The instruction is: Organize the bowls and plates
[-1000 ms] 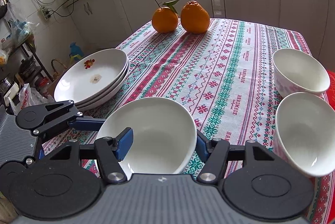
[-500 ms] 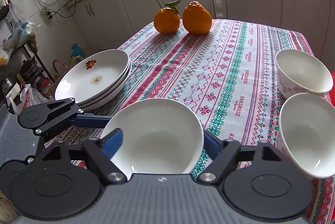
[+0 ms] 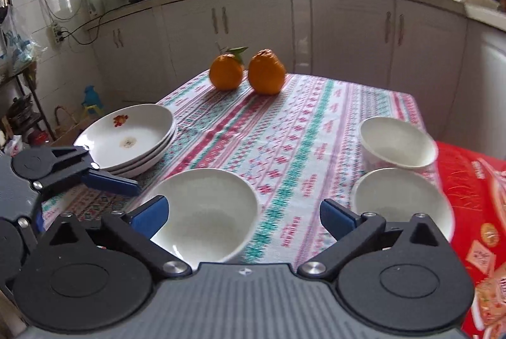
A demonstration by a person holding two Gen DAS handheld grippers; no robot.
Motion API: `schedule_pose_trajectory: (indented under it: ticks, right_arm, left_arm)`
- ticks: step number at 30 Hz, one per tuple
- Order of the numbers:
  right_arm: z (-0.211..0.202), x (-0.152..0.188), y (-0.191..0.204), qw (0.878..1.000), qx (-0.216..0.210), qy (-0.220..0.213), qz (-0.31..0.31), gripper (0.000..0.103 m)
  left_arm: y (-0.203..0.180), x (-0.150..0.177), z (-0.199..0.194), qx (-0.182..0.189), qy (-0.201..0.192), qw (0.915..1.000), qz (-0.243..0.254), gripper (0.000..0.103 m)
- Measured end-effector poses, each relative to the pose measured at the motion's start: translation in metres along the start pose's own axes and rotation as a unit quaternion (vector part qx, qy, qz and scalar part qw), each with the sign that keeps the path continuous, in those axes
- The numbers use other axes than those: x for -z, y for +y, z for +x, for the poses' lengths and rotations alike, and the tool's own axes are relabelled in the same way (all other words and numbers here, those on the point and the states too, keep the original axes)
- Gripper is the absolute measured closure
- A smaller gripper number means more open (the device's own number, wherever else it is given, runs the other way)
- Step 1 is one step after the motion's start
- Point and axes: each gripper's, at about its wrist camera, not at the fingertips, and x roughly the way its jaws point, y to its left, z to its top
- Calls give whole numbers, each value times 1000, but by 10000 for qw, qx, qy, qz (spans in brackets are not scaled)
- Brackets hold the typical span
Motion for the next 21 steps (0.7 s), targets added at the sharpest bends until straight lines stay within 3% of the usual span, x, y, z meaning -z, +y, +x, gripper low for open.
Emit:
schedule_pose_trajectory:
  ticks: [8,14,21]
  right_arm:
    - [-24,20,-27,9956,910,-211,26,0]
    - [-25,38,-43,9884,1515,-88,-58,0]
    - [-24,47,-55,9880,1541,-69,-43,0]
  left_arm:
    - [3,-26,4,232,84,9997,92,1]
    - [-6,-53,14,120,208,9988,419,1]
    - [-17,-77,40,241,117,9976,637,1]
